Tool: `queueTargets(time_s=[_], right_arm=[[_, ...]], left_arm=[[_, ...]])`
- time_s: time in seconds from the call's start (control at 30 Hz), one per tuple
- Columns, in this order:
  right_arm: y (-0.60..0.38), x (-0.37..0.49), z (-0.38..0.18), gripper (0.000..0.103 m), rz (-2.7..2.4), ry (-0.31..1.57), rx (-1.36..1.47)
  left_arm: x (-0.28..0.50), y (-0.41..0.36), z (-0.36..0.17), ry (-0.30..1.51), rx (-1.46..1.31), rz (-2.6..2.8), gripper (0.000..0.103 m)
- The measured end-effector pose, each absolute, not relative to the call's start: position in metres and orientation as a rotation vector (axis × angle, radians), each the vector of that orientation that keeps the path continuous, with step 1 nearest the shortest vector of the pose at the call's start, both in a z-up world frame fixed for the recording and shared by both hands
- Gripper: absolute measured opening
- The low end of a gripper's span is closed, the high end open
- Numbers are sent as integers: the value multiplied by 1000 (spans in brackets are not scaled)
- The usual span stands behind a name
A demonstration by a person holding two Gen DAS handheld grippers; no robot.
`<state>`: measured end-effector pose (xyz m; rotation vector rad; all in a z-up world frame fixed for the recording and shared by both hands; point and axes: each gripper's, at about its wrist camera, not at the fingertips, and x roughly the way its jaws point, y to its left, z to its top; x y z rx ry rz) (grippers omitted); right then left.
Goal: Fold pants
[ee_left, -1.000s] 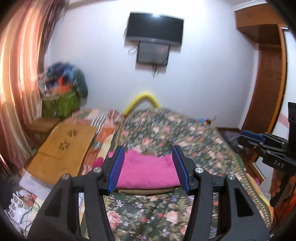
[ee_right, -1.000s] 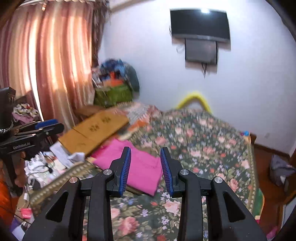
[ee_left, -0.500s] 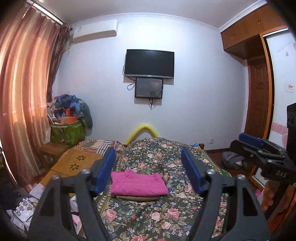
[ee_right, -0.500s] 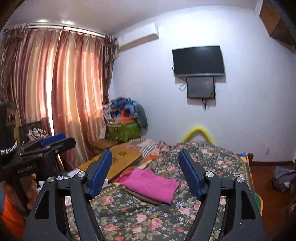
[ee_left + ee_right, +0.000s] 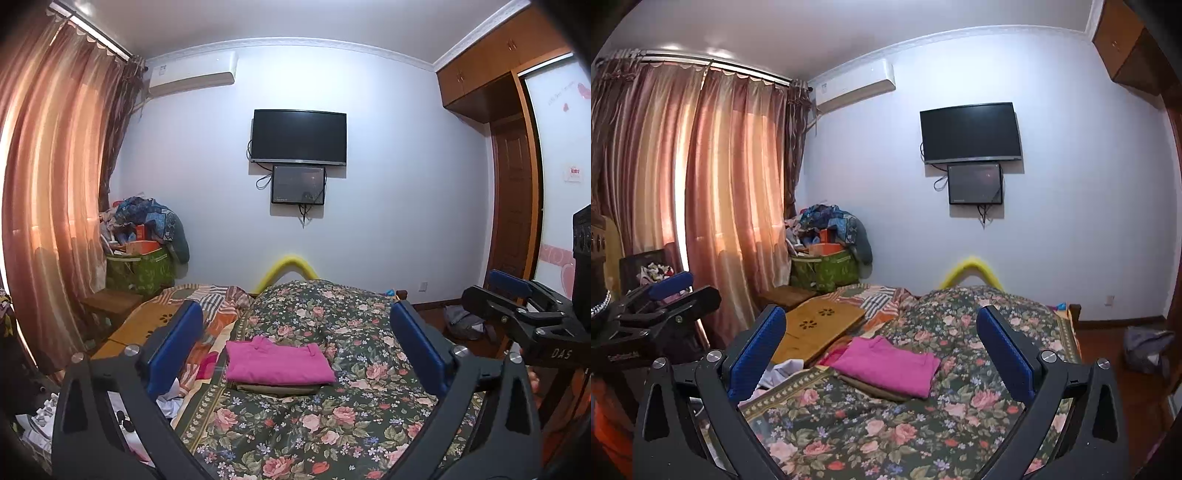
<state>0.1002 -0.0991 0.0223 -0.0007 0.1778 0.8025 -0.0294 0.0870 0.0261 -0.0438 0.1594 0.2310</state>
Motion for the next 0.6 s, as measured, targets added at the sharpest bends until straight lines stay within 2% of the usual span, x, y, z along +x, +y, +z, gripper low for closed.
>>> queueTargets(time_s=[0.6], right_arm=[[-103,94,19,103,796,187,-13]], left_arm=[[-20,91,18,179,-65,222,103]])
